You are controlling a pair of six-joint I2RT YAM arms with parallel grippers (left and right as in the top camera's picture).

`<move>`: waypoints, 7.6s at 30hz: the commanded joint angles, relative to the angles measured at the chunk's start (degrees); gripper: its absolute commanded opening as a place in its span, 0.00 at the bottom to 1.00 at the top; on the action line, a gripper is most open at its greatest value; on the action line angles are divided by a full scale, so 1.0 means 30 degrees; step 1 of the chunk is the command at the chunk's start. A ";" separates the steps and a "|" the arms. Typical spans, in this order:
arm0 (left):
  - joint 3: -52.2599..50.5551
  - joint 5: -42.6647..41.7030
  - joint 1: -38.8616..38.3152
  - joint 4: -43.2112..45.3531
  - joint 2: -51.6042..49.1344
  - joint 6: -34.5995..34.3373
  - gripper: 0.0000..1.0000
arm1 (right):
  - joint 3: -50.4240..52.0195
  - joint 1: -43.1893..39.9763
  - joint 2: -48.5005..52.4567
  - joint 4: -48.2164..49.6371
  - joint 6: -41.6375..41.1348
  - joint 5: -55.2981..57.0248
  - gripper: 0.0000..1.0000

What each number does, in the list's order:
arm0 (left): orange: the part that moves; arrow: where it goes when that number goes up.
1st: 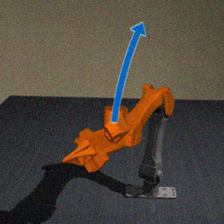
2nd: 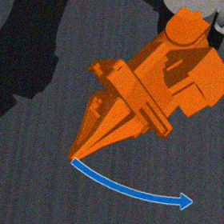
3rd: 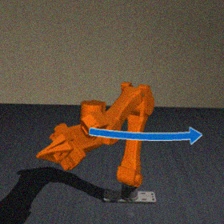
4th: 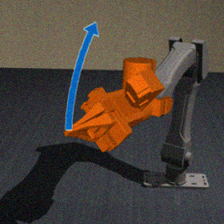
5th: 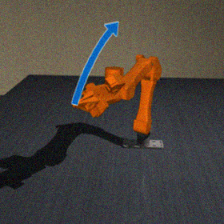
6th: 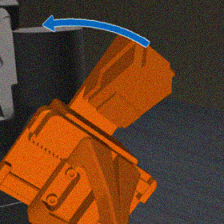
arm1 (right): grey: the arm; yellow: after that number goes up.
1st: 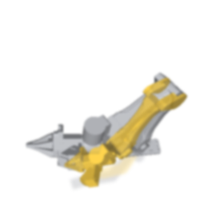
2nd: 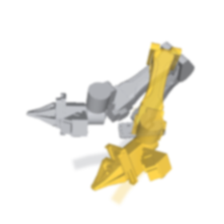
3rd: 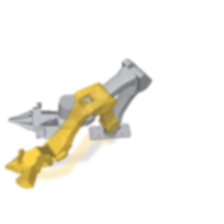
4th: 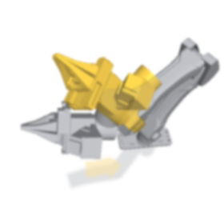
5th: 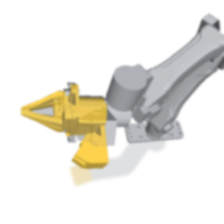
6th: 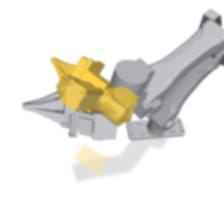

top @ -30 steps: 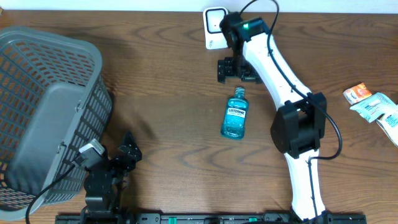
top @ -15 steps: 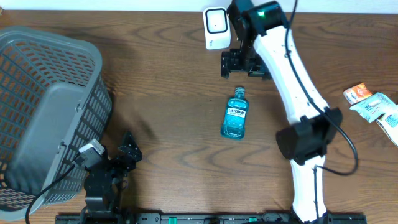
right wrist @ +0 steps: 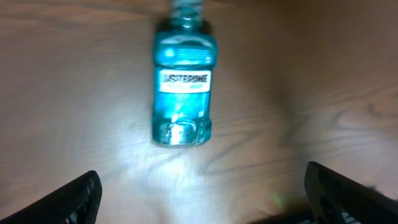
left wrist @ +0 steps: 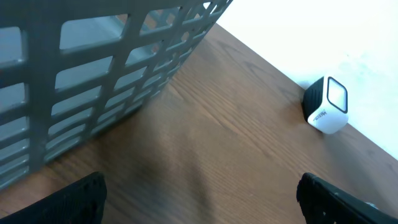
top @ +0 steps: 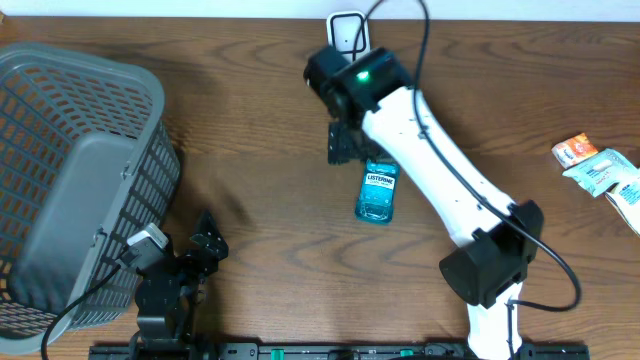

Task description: Scan the item barcode

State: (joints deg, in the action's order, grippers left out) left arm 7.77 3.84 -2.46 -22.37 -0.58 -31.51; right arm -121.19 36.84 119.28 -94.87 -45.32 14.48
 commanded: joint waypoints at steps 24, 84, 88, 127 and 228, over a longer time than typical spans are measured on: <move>-0.0168 0.0240 0.0058 -0.0401 0.0131 -0.0029 0.98 | 1.4141 -0.0619 0.0590 1.4345 0.0204 -0.0029 0.90; -0.0168 0.0233 0.0058 -0.0401 0.0131 -0.0029 0.98 | 1.4149 -0.1676 0.0590 1.5803 2.2272 -2.9915 0.46; -0.0168 0.0240 0.0058 -0.0401 0.0131 -0.0029 0.98 | 1.4149 -0.1676 0.0590 1.5781 2.2258 -2.8888 0.47; -0.0168 0.0233 0.0058 -0.0401 0.0131 -0.0029 0.98 | 0.8306 0.1246 0.0612 1.0469 1.1336 -0.0444 0.99; -0.0168 0.0233 0.0058 -0.0401 0.0138 -0.0029 0.98 | 2.2360 0.1450 -0.8546 1.7682 0.6054 -0.3774 0.99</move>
State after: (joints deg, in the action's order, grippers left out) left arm 7.77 3.81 -2.46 -22.39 -0.58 -31.51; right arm -56.84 41.10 93.36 -44.03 -25.96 1.39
